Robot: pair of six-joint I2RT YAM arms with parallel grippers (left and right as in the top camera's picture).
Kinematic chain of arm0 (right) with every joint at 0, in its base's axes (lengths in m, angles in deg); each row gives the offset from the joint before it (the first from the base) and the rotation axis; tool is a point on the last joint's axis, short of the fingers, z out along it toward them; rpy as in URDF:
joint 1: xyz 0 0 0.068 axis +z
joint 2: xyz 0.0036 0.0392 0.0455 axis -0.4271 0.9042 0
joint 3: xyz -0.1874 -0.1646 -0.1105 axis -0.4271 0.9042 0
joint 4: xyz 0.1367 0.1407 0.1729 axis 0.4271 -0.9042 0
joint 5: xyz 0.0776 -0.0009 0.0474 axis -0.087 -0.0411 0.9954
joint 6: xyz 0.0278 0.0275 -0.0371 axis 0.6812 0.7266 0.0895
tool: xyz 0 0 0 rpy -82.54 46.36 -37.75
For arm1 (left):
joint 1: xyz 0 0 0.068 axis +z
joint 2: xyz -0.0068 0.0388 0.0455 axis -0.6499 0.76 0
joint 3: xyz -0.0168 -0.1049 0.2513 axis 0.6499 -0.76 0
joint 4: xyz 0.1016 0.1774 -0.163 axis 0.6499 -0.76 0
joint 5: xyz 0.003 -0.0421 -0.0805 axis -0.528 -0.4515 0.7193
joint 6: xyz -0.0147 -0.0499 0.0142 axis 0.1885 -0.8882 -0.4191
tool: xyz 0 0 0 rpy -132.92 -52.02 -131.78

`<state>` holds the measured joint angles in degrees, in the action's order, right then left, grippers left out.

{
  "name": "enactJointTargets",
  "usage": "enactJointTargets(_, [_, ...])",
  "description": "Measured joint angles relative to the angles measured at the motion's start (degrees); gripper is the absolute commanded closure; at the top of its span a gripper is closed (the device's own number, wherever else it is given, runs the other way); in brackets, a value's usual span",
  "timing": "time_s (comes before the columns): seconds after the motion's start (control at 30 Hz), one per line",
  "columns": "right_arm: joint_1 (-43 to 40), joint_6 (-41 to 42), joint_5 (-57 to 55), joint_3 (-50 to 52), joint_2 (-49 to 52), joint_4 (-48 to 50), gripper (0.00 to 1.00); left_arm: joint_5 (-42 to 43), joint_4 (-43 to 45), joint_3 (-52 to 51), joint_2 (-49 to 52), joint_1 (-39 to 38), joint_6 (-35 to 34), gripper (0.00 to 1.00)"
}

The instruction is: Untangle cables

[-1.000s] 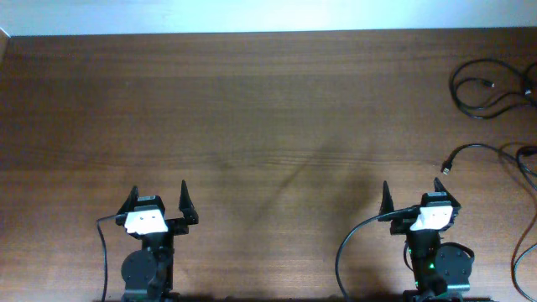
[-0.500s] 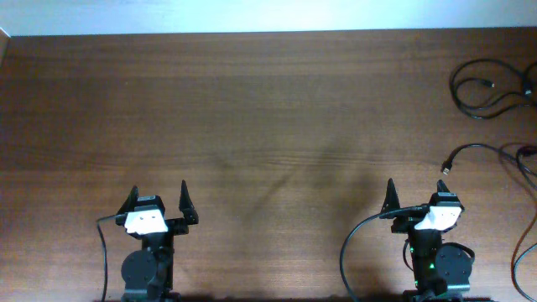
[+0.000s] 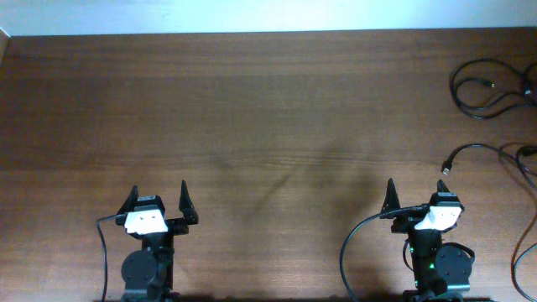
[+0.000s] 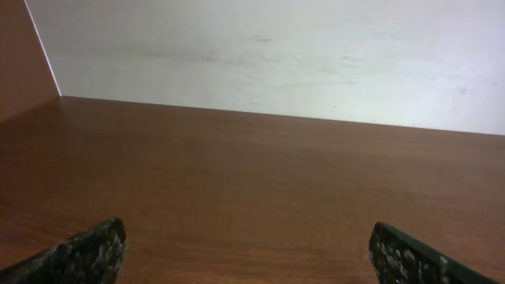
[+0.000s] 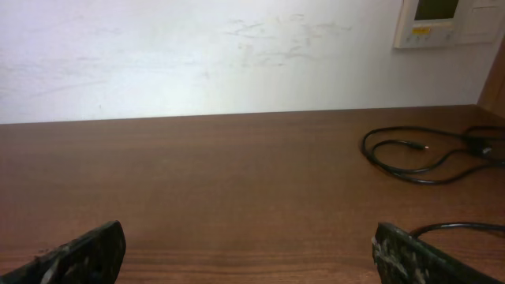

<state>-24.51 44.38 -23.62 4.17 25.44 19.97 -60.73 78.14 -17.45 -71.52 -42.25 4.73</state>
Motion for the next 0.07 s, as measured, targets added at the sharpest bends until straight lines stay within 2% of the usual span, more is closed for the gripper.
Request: enactJointTargets(0.07, [0.0, 0.02, 0.0, -0.02, 0.0, 0.0, 0.01, 0.0, 0.0, 0.0, 0.0, 0.0, 0.0, 0.01])
